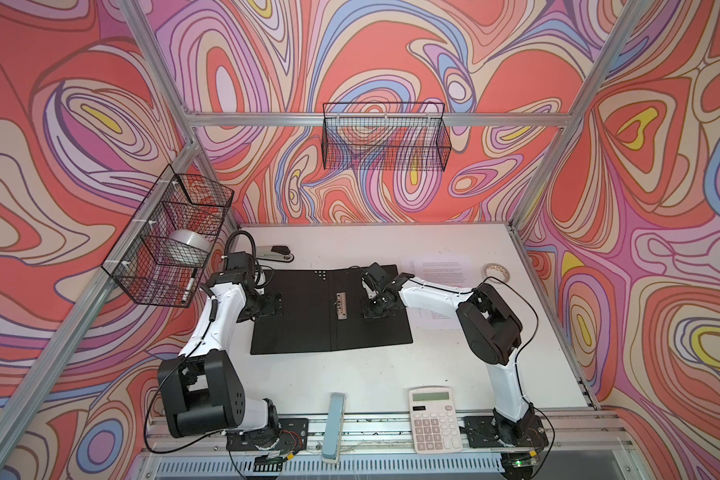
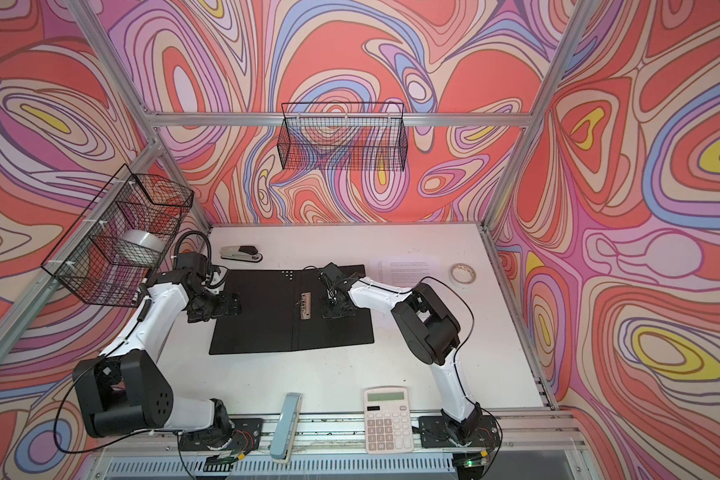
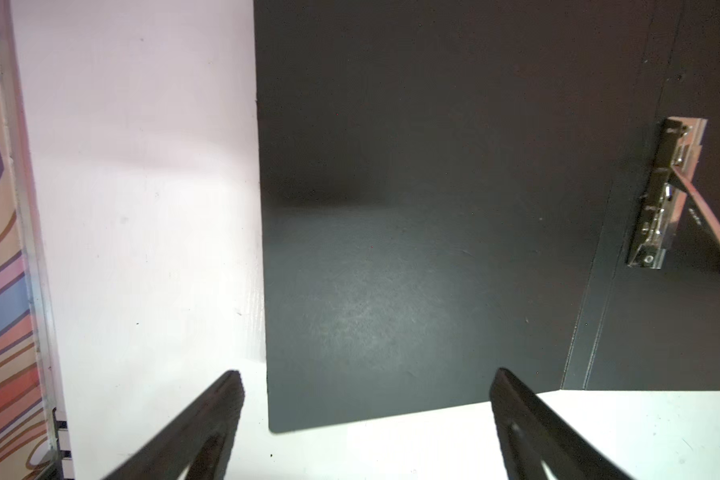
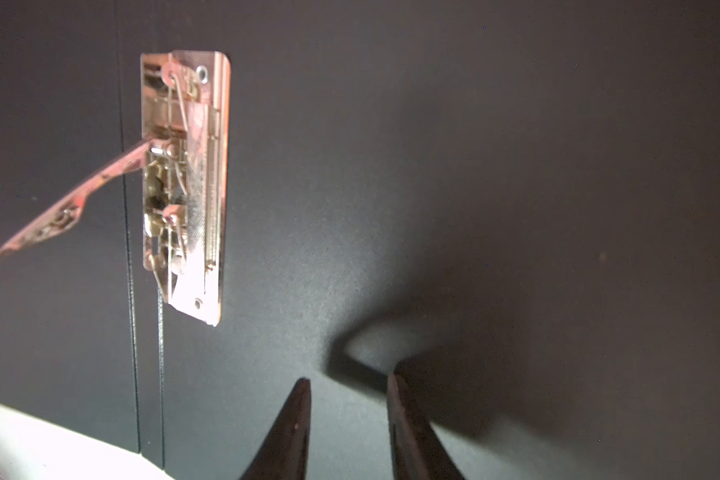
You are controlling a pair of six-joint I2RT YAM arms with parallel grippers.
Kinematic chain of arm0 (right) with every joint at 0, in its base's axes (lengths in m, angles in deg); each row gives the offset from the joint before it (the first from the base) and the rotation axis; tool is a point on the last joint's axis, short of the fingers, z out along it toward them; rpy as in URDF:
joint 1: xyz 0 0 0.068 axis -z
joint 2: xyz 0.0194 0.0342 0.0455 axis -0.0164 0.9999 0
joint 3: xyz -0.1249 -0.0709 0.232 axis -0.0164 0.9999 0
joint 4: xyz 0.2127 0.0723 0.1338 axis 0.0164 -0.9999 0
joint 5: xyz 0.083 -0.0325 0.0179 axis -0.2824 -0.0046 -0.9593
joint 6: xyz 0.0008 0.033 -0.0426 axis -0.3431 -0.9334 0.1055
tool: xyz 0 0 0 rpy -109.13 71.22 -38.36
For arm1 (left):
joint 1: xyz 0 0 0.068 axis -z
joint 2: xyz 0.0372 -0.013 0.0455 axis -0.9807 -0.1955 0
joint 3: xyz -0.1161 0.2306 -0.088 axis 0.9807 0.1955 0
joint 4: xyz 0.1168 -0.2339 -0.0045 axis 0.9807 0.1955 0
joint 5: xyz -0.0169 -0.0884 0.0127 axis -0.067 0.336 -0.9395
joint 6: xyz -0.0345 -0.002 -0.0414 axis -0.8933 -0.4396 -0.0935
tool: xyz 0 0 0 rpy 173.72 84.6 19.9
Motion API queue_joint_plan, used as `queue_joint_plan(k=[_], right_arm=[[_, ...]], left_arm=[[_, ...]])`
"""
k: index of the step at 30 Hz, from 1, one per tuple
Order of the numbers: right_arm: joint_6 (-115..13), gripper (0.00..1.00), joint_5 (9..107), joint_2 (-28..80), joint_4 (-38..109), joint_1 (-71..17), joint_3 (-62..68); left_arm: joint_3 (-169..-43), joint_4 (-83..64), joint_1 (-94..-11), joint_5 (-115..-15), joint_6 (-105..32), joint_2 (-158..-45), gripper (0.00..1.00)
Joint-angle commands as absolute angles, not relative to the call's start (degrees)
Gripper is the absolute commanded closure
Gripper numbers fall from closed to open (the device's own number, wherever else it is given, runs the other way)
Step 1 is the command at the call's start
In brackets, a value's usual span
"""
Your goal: Put the files into the folder
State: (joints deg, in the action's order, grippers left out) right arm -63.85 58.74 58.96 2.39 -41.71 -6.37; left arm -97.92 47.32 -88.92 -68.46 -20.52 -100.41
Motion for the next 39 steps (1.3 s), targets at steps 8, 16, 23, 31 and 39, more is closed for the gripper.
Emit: queue_joint_plan(k=[8, 16, 23, 31, 39], right_arm=[[-64.2, 0.67, 58.2, 58.59, 2.47, -41.31, -5.75], [-63.94, 0.67, 52.84, 56.76, 2.13, -41.34, -6.09], [-64.25, 0.67, 49.3, 57.52, 0.87, -41.1, -9.39], [-66.71, 0.7, 54.03, 54.46, -1.08, -39.59, -7.85], [-68.26, 0.71, 53.54, 50.4, 0.87, -38.79, -4.15]], left_arm=[[-100.27, 49.65, -89.35, -65.52, -19.23, -98.34, 0.08], [-101.41, 46.71, -86.24, -56.73, -17.73, -96.45, 0.11], [-100.62, 43.26, -74.98, -52.32, -11.74, -97.64, 0.21], [-102.88, 44.66, -68.99, -43.6, -8.5, -106.89, 0.43], [-103.69, 43.57, -66.63, -38.22, -7.21, -115.66, 0.75]])
